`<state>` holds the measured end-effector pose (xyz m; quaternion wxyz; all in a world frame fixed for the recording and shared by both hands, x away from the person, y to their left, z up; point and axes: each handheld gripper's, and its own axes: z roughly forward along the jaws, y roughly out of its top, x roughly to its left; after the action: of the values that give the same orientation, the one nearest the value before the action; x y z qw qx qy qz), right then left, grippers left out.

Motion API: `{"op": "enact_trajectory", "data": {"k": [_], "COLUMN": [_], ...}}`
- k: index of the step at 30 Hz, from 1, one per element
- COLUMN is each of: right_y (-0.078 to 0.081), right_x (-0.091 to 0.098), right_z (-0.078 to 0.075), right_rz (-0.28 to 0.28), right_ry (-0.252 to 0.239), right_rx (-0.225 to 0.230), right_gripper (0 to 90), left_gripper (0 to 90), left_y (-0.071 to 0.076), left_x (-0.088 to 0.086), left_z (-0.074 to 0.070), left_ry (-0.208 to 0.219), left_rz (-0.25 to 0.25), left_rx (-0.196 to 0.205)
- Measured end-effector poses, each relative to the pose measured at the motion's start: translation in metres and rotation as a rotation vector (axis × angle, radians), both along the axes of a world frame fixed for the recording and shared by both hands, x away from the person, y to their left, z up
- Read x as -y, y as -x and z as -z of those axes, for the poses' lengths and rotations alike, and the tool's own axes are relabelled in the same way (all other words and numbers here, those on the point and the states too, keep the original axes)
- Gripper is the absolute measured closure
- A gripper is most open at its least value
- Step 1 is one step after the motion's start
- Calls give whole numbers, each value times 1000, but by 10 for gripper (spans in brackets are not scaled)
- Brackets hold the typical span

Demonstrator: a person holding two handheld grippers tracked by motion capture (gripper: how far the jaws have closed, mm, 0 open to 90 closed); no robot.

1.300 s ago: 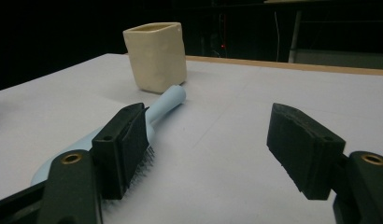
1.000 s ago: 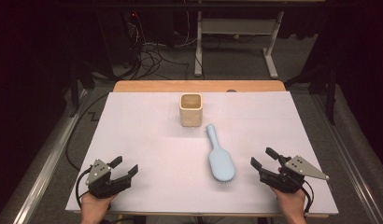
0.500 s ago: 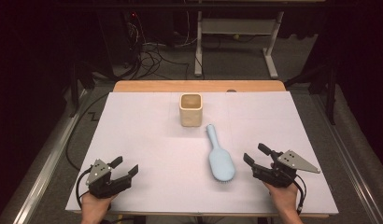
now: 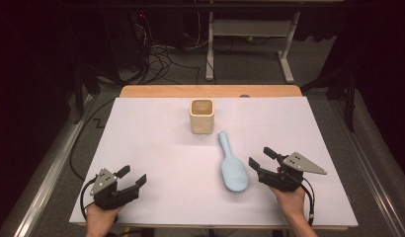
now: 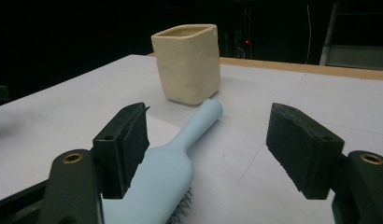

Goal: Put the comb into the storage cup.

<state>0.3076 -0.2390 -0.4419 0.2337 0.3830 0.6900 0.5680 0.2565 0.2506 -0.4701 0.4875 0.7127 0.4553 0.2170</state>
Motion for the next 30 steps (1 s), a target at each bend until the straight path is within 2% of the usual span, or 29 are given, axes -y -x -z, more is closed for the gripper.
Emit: {"op": "enact_trajectory", "data": {"k": [3, 16, 20, 30], "right_y": [-3, -18, -23, -33], "right_x": [-2, -17, -23, -36], "right_z": [0, -3, -6, -10], "right_rz": [-1, -35, -49, -71], "right_ry": [12, 11, 32, 87], "right_rx": [-8, -52, -94, -119], "right_gripper": [301, 321, 339, 373], "left_gripper": [291, 291, 291, 291], "left_y": [0, 0, -1, -1], "left_x": [0, 0, 0, 0], "left_z": [0, 0, 0, 0], "left_ry": [4, 3, 2, 9], "left_rz": [1, 4, 6, 11], "left_rx": [-1, -1, -2, -3]}}
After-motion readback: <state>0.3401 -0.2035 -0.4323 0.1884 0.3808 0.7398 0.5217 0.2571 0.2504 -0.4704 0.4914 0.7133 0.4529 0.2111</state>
